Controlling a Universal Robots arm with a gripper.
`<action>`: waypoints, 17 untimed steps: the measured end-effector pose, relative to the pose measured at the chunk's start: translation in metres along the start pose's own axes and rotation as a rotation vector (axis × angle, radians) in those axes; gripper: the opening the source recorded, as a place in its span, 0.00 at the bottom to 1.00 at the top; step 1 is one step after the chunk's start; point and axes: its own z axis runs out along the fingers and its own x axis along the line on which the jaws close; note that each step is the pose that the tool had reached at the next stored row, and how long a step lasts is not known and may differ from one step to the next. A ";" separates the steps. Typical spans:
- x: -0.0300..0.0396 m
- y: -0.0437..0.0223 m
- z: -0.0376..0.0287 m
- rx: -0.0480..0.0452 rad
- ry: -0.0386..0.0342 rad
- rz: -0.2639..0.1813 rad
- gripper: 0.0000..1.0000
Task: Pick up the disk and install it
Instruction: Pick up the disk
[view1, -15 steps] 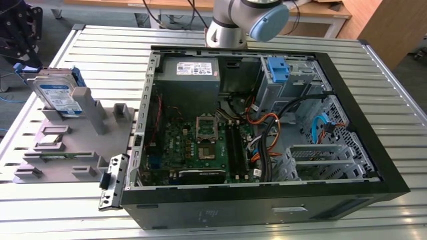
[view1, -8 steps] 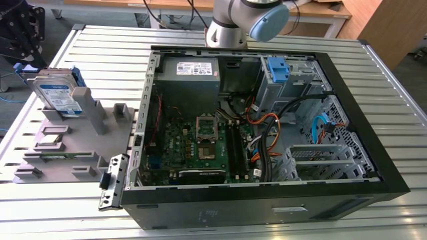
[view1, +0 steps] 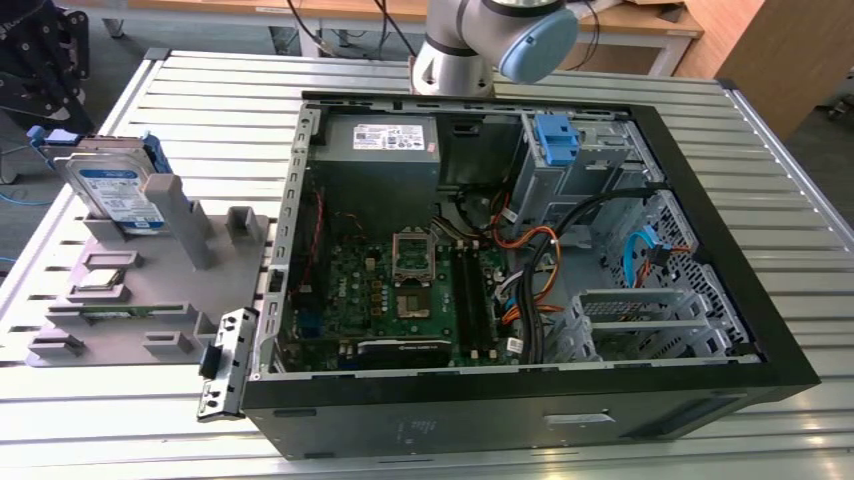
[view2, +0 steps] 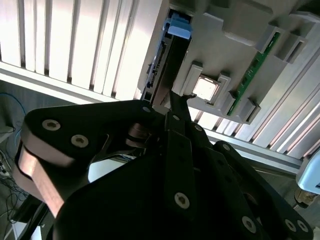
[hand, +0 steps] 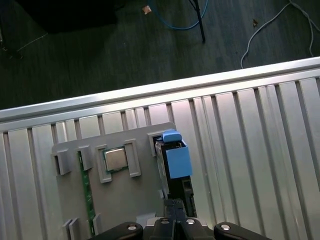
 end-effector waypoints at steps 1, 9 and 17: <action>0.0000 0.0000 0.0000 -0.0016 -0.0068 -0.003 0.11; 0.0001 -0.0001 0.0015 -0.0022 -0.0082 -0.004 0.11; 0.0002 -0.0002 0.0031 -0.0037 -0.0097 -0.004 0.11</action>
